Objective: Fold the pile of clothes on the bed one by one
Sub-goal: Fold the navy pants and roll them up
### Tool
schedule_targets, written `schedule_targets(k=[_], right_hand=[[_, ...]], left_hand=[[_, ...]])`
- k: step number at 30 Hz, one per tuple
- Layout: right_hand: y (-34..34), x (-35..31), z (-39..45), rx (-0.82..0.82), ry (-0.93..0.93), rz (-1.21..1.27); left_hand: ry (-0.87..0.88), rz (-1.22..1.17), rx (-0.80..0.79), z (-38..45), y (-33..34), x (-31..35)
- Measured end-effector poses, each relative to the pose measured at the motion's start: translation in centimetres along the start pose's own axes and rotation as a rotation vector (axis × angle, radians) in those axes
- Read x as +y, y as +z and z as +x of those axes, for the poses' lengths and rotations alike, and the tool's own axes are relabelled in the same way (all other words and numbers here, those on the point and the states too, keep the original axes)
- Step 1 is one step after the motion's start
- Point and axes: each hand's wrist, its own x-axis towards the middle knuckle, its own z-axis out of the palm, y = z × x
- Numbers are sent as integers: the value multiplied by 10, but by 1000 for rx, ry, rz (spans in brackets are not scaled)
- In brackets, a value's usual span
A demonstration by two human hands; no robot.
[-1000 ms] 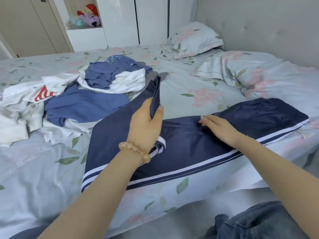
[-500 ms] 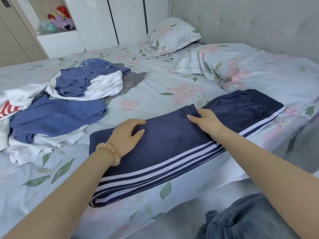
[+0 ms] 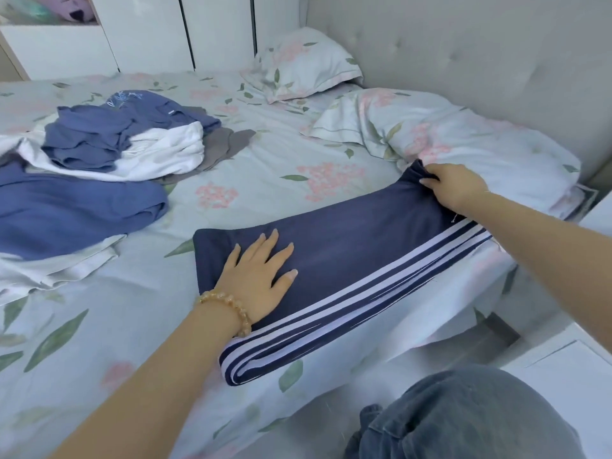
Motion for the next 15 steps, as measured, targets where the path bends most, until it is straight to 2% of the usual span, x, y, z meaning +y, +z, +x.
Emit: schedule_targets(k=[3, 5, 7, 11, 12, 15], right_hand=[[8, 18, -3, 25, 16, -205], [10, 30, -3, 19, 78, -239], [2, 33, -2, 23, 200, -109], [-15, 20, -14, -36, 390, 510], [-17, 18, -23, -54, 375, 555], [-15, 24, -54, -13, 198, 341]], left_hand=[[-6, 25, -81, 4, 0, 14], [-11, 48, -128, 5, 2, 22], [-20, 83, -154, 6, 3, 27], [-39, 22, -222, 6, -6, 36], [-18, -11, -226, 6, -9, 40], [97, -56, -212, -2, -11, 54]])
